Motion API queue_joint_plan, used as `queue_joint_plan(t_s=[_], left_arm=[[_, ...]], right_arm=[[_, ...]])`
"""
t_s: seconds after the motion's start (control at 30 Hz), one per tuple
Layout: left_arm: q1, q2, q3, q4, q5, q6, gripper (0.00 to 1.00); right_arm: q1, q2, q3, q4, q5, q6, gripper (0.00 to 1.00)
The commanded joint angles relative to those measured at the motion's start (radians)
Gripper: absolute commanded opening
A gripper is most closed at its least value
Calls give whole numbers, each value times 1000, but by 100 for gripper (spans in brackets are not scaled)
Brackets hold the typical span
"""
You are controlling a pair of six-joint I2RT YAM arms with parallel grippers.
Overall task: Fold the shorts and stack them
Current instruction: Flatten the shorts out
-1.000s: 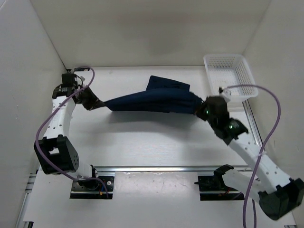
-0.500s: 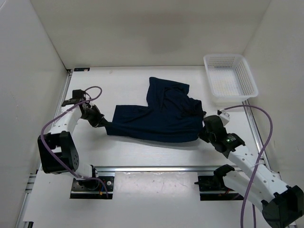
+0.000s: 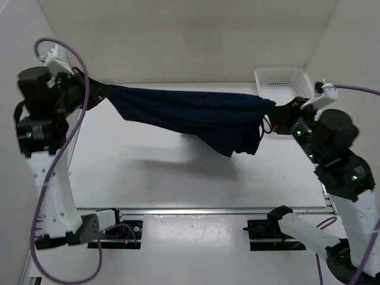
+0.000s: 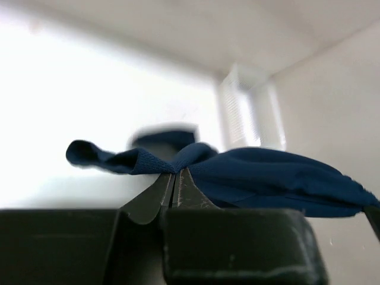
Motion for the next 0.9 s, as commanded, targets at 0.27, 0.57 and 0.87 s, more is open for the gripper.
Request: queue_joint_plan(t_s=[0.27, 0.57, 0.87], left_arm=[[9, -131, 389, 2, -132, -46, 10], [9, -97, 488, 26, -206, -64, 10], [9, 90, 57, 111, -94, -23, 10]], right_arm=[[-1, -39, 416, -132, -194, -197, 0], [-1, -50, 503, -202, -89, -186, 0], [-1, 108, 142, -154, 106, -186, 0]])
